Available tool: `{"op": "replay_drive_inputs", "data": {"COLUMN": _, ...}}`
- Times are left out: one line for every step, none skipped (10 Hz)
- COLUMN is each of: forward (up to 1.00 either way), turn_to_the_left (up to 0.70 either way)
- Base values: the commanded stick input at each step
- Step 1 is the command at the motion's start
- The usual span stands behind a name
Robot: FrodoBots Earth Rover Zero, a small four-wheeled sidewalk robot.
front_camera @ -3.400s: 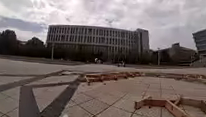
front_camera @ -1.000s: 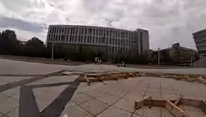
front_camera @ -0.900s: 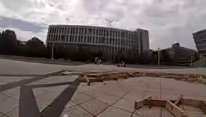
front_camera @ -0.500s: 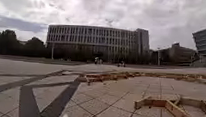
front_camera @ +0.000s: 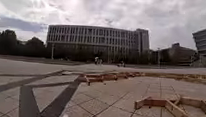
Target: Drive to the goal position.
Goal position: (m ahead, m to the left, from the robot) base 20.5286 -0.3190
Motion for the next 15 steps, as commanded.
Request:
{"op": "replay_drive_inputs", "data": {"forward": 0.06, "turn_to_the_left": 0.00}}
{"op": "replay_drive_inputs", "data": {"forward": 0.06, "turn_to_the_left": 0.00}}
{"op": "replay_drive_inputs", "data": {"forward": 0.07, "turn_to_the_left": 0.01}}
{"op": "replay_drive_inputs", "data": {"forward": 0.06, "turn_to_the_left": 0.00}}
{"op": "replay_drive_inputs", "data": {"forward": 0.06, "turn_to_the_left": 0.00}}
{"op": "replay_drive_inputs", "data": {"forward": 0.06, "turn_to_the_left": 0.01}}
{"op": "replay_drive_inputs", "data": {"forward": 0.06, "turn_to_the_left": 0.00}}
{"op": "replay_drive_inputs", "data": {"forward": 0.06, "turn_to_the_left": 0.01}}
{"op": "replay_drive_inputs", "data": {"forward": 0.06, "turn_to_the_left": 0.01}}
{"op": "replay_drive_inputs", "data": {"forward": 0.07, "turn_to_the_left": 0.01}}
{"op": "replay_drive_inputs", "data": {"forward": 0.07, "turn_to_the_left": 0.01}}
{"op": "replay_drive_inputs", "data": {"forward": 0.06, "turn_to_the_left": 0.01}}
{"op": "replay_drive_inputs", "data": {"forward": 0.06, "turn_to_the_left": 0.01}}
{"op": "replay_drive_inputs", "data": {"forward": 0.06, "turn_to_the_left": 0.00}}
{"op": "replay_drive_inputs", "data": {"forward": 0.06, "turn_to_the_left": 0.00}}
